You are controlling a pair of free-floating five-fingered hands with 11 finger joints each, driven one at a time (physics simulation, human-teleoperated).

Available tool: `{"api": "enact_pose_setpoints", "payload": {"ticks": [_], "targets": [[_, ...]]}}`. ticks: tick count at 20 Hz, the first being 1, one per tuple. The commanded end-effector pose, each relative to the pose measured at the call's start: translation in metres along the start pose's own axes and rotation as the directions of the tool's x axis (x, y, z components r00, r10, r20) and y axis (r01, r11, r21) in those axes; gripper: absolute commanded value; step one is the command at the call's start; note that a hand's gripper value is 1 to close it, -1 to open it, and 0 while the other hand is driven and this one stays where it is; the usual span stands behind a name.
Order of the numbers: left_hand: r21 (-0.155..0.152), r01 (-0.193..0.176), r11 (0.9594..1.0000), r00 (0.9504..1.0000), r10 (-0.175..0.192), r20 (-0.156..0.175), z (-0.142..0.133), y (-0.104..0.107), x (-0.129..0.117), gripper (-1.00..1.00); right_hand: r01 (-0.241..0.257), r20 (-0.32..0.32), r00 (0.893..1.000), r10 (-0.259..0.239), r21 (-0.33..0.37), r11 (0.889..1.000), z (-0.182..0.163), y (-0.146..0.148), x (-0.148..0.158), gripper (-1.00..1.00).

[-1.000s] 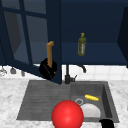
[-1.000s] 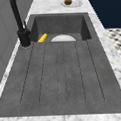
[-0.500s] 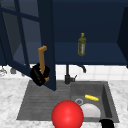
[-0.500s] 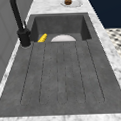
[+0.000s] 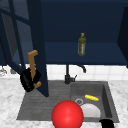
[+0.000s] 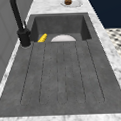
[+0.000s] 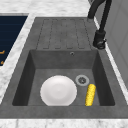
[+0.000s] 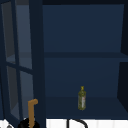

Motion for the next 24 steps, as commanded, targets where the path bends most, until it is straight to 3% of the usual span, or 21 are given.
{"api": "enact_pose_setpoints", "payload": {"ticks": [1, 15, 24], "targets": [[0.048, -0.006, 0.9988, 0.9999, 0.006, 0.009, 0.025, 0.034, 0.016, 1.00, 0.000, 0.000, 1.000, 0.000, 0.000, 1.000, 0.000, 0.000, 0.000, 0.00], [0.099, -0.089, 0.9910, 0.9960, 0.089, 0.006, 0.034, 0.127, 0.002, 1.00, 0.000, 0.000, 1.000, 0.000, 0.000, 1.000, 0.000, 0.000, 0.000, 0.00], [0.123, -0.103, 0.9870, 0.9945, 0.105, -0.009, 0.042, 0.179, -0.015, 1.00, 0.000, 0.000, 1.000, 0.000, 0.000, 1.000, 0.000, 0.000, 0.000, 0.00]]}}
